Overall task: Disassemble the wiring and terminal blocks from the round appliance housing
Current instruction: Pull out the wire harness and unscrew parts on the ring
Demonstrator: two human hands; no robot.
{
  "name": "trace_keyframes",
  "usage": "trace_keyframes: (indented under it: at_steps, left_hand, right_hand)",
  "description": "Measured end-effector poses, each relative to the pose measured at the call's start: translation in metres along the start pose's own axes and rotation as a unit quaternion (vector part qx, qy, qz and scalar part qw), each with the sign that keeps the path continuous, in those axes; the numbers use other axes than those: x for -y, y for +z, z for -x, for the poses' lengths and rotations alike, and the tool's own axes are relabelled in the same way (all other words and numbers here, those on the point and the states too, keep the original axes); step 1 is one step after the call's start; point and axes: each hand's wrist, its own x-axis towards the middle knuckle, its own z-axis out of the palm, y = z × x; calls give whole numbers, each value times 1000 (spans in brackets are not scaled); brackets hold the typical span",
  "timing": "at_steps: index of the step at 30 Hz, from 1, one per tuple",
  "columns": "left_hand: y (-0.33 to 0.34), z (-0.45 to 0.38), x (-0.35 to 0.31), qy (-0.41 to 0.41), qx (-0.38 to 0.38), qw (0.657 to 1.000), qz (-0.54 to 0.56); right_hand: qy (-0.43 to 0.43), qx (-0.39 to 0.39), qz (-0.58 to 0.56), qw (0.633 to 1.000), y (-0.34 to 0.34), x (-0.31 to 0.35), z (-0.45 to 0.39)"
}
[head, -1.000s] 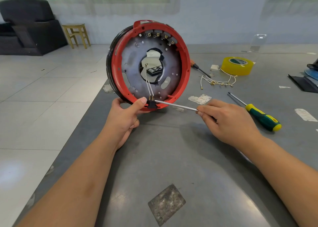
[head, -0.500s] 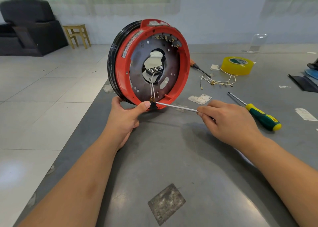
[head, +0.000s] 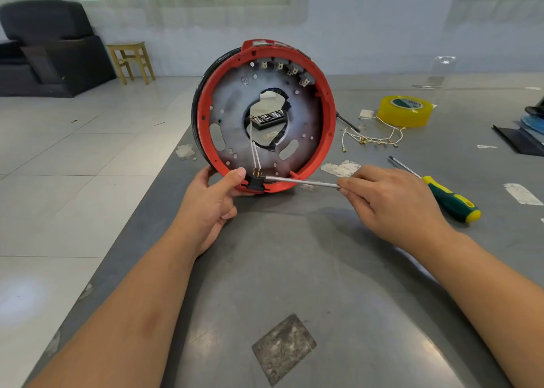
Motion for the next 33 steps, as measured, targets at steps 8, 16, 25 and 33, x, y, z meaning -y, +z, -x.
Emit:
trace_keyframes:
  at_steps: [8, 16, 25, 33]
  left_hand:
    - [0, -2, 1, 4, 14, 999, -43]
    - [5, 3, -3, -5, 26, 999, -39]
    - [9, -1, -3, -9, 7, 997, -74]
    - [12, -5, -4, -23, -13, 995, -92]
  right_hand:
    - [-9, -7, 73, 997, -5, 5, -4]
    - [1, -37, 110, 993, -7, 12, -6]
    - [-2, -10, 122, 992, -12, 17, -10]
    - [0, 24, 117, 993, -18, 24, -11]
